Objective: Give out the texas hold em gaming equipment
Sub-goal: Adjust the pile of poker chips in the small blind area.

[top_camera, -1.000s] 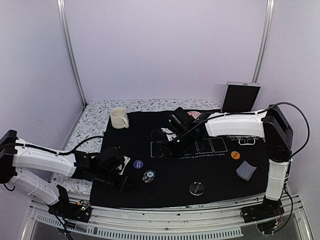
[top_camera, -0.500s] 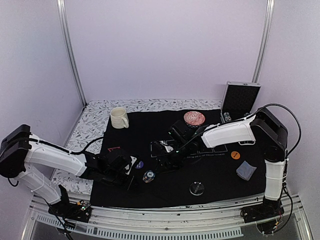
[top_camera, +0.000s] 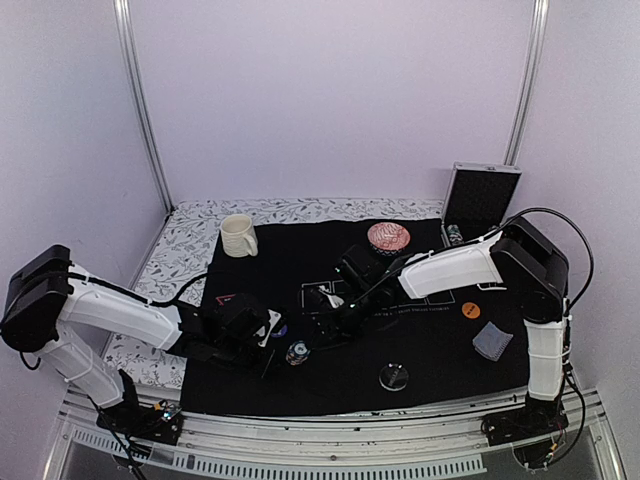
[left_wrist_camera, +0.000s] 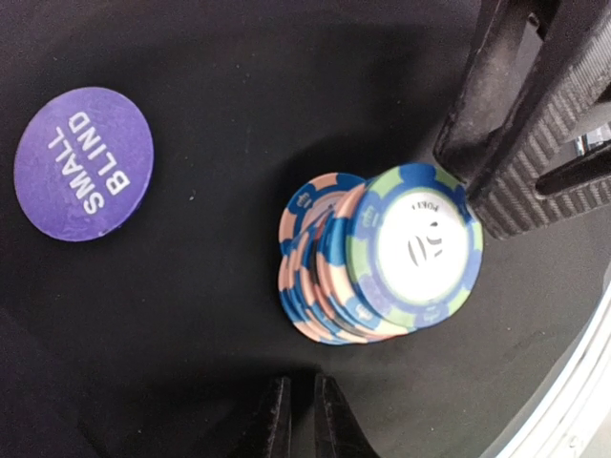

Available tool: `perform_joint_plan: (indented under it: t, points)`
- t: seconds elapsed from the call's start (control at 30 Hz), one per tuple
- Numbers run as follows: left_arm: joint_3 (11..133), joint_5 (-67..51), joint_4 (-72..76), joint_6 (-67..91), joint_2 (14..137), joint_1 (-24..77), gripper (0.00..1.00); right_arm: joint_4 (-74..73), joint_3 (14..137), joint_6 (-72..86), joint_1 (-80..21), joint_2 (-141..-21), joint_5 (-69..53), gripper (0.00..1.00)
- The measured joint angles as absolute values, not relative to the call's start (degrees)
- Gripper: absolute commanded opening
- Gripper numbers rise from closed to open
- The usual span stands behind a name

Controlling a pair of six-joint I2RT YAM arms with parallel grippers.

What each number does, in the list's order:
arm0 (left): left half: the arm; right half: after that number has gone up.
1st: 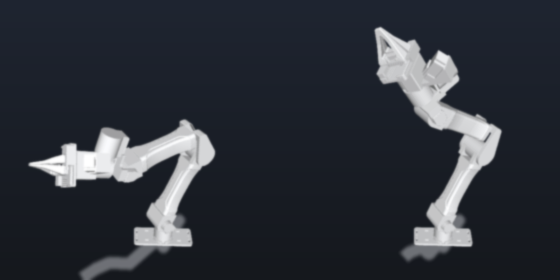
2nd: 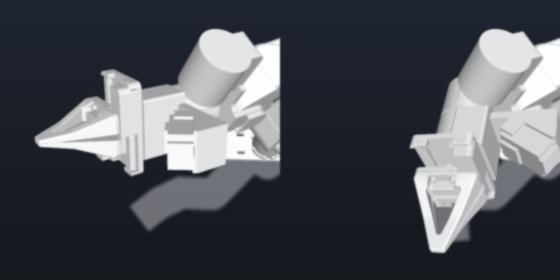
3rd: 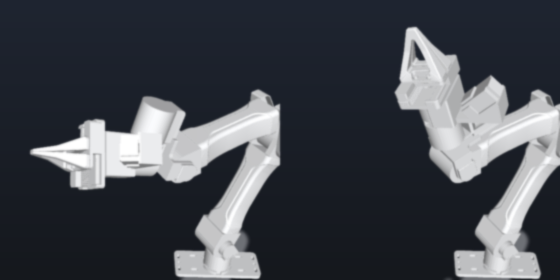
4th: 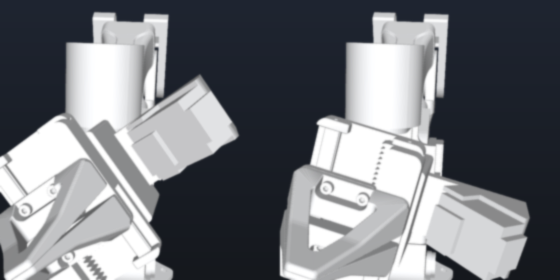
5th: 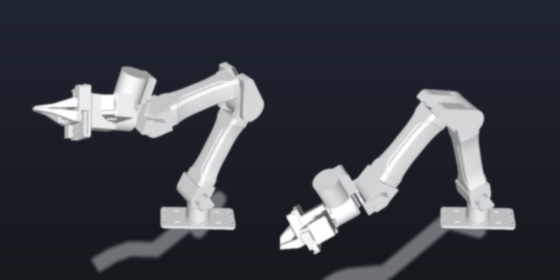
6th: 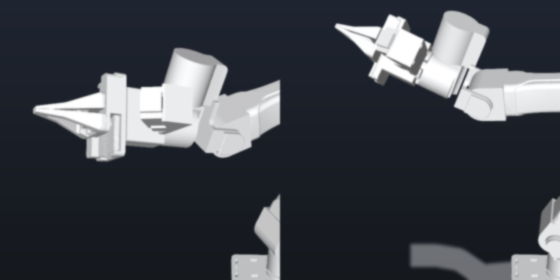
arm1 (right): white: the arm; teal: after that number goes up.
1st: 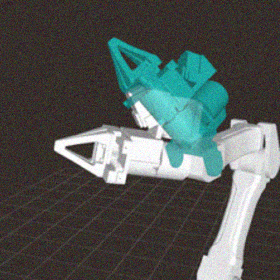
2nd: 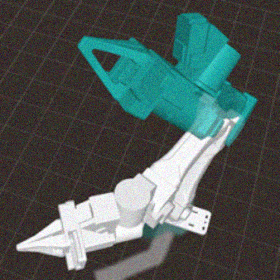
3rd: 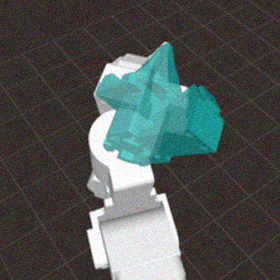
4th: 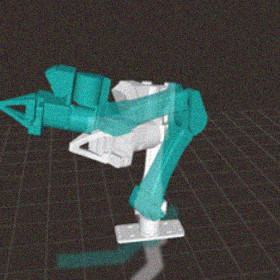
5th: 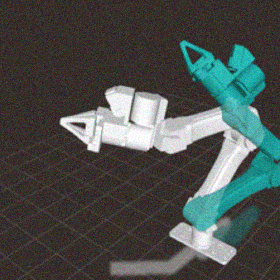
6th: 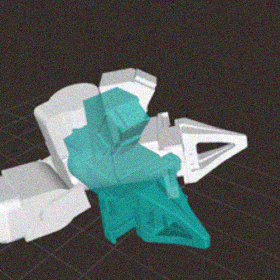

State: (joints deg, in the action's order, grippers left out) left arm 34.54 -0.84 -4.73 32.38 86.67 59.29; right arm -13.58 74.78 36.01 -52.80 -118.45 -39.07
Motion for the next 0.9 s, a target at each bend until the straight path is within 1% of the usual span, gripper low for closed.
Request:
perform_joint_plan:
  t: [0.37, 0.9]
  points:
    - [34.6, -0.9, -3.6, 30.7, 87.2, 58.8, 0.12, -12.4, 74.8, 36.4, -52.8, -119.4, -40.8, 0.2]
    - [35.7, -2.4, 0.3, 28.5, 90.0, 58.5, 0.12, -11.5, 75.5, 36.6, -52.8, -119.5, -42.2, 0.2]
